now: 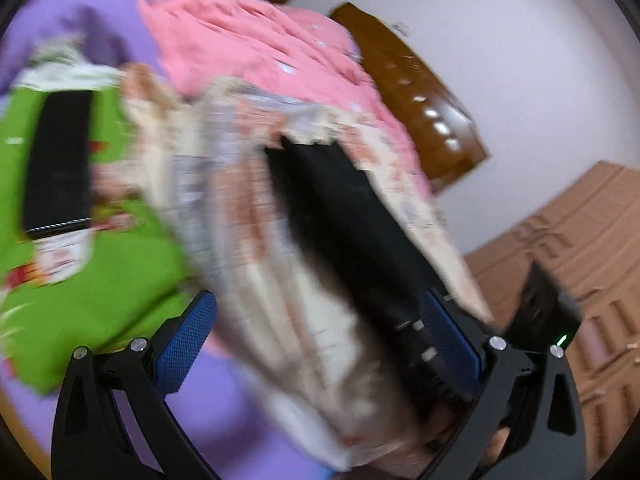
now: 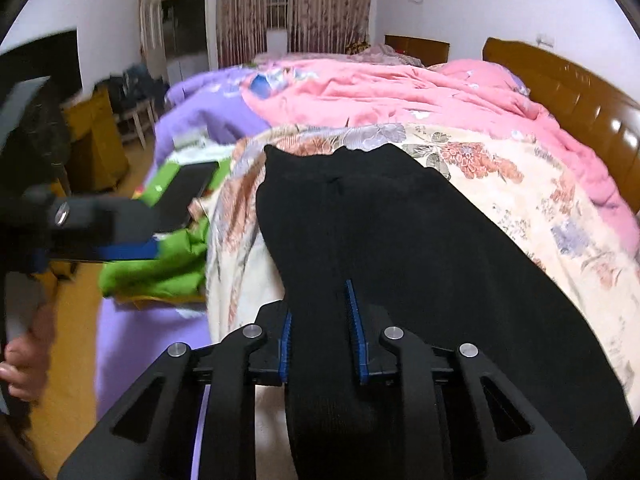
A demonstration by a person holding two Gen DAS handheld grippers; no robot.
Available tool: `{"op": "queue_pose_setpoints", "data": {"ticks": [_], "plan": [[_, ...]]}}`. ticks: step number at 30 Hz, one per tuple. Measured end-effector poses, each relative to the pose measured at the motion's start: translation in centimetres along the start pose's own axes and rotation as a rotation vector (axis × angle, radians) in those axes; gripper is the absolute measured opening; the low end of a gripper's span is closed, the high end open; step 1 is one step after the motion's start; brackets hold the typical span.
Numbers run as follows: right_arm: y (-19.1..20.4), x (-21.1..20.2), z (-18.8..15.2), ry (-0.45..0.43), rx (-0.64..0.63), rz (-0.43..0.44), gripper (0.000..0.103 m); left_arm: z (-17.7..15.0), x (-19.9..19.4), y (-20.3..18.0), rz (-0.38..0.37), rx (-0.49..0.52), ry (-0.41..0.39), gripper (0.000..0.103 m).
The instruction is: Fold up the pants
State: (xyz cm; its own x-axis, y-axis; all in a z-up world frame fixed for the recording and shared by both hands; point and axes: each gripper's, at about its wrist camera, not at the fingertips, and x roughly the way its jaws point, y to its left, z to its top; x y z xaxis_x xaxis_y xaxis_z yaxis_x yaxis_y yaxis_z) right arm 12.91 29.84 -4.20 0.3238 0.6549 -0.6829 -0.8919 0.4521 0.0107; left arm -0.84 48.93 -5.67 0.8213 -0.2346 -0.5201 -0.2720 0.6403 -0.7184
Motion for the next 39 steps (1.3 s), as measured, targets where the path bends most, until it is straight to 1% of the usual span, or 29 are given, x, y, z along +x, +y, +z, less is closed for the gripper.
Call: {"op": "queue_pose_setpoints", "data": {"ticks": [1,2,6,7,10,11,12,13,14,15,16,17,19,20,21,22,24,25,26,27,28,29,31,35,39], "plan": [[0.0,-0.1,0.0,-0.006,0.003,0.002,0.024,0.7,1.1,-0.4,-0.05,-0.01,0.024,0.101],[0.1,-0.1,0.1,-0.008,0.001,0.0,0.024,1.4,2.2,-0.7,-0.084,-0.026,0.053,0.101],[0.2,-0.1,0.1,-0.014,-0.002,0.001,0.024,3.2,6.4,-1.1,-0.14,-0.115,0.155,0.101],[0.1,-0.1,0.1,-0.018,0.003,0.004,0.024,3.5,7.2,-1.0,-0.161,-0.136,0.17,0.101],[0.1,-0.3,0.2,-0.03,0.008,0.008,0.024,3.8,9.1,-0.6,-0.19,-0.193,0.193,0.098],[0.1,-0.3,0.1,-0.032,0.009,0.008,0.024,4.0,9.7,-0.5,-0.212,-0.208,0.197,0.089],[0.1,-0.3,0.1,-0.032,0.01,0.008,0.024,4.1,10.2,-0.5,-0.216,-0.217,0.2,0.076],[0.1,-0.3,0.1,-0.033,0.011,0.009,0.024,4.4,10.8,-0.4,-0.203,-0.224,0.199,0.072],[0.1,-0.3,0.1,-0.034,0.013,0.01,0.024,4.7,11.4,-0.3,-0.202,-0.236,0.201,0.063],[0.0,-0.3,0.1,-0.029,0.016,0.016,0.027,4.8,11.7,0.0,-0.206,-0.248,0.204,0.053],[0.0,-0.4,0.1,-0.02,0.021,0.021,0.031,4.9,12.0,0.4,-0.205,-0.274,0.205,0.05],[-0.1,-0.5,0.2,-0.002,0.029,0.025,0.038,4.9,12.2,0.8,-0.21,-0.296,0.205,0.048],[-0.3,-1.4,0.3,0.033,0.043,0.026,0.085,4.7,12.1,1.3,-0.222,-0.316,0.199,0.048],[-0.5,-2.3,0.3,0.027,0.048,0.011,0.089,4.6,12.1,1.5,-0.228,-0.318,0.196,0.048],[-0.8,-4.0,-0.1,-0.008,0.044,-0.001,0.09,4.5,12.0,1.6,-0.238,-0.318,0.194,0.05],[-1.2,-5.0,-0.4,-0.02,0.044,-0.008,0.09,4.4,12.0,1.7,-0.258,-0.316,0.187,0.05],[-3.0,-6.4,-1.3,0.01,0.085,-0.056,0.09,4.4,12.1,2.1,-0.274,-0.322,0.182,0.05],[-3.9,-6.7,-1.7,0.025,0.106,-0.073,0.09,4.4,12.1,2.2,-0.284,-0.327,0.176,0.048],[-5.4,-6.6,-2.6,0.056,0.143,-0.093,0.09,4.4,12.0,2.2,-0.281,-0.324,0.17,0.041],[-6.5,-6.1,-3.2,0.089,0.183,-0.113,0.09,4.5,11.9,2.3,-0.268,-0.313,0.163,0.031],[-7.6,-5.5,-4.0,0.132,0.23,-0.134,0.09,4.6,11.6,2.2,-0.27,-0.299,0.15,0.029],[-9.0,-4.3,-5.4,0.211,0.294,-0.153,0.091,4.6,11.3,2.3,-0.28,-0.292,0.134,0.026],[-9.2,-4.7,-5.6,0.17,0.299,-0.134,0.087,4.9,10.7,2.4,-0.272,-0.262,0.117,0.025],[-8.2,-4.1,-5.6,0.197,0.242,-0.191,0.088,5.5,10.6,2.0,-0.238,-0.206,0.12,0.025],[-8.0,-4.0,-5.7,0.196,0.232,-0.203,0.088,6.2,10.8,1.1,-0.205,-0.158,0.117,0.025]]}}
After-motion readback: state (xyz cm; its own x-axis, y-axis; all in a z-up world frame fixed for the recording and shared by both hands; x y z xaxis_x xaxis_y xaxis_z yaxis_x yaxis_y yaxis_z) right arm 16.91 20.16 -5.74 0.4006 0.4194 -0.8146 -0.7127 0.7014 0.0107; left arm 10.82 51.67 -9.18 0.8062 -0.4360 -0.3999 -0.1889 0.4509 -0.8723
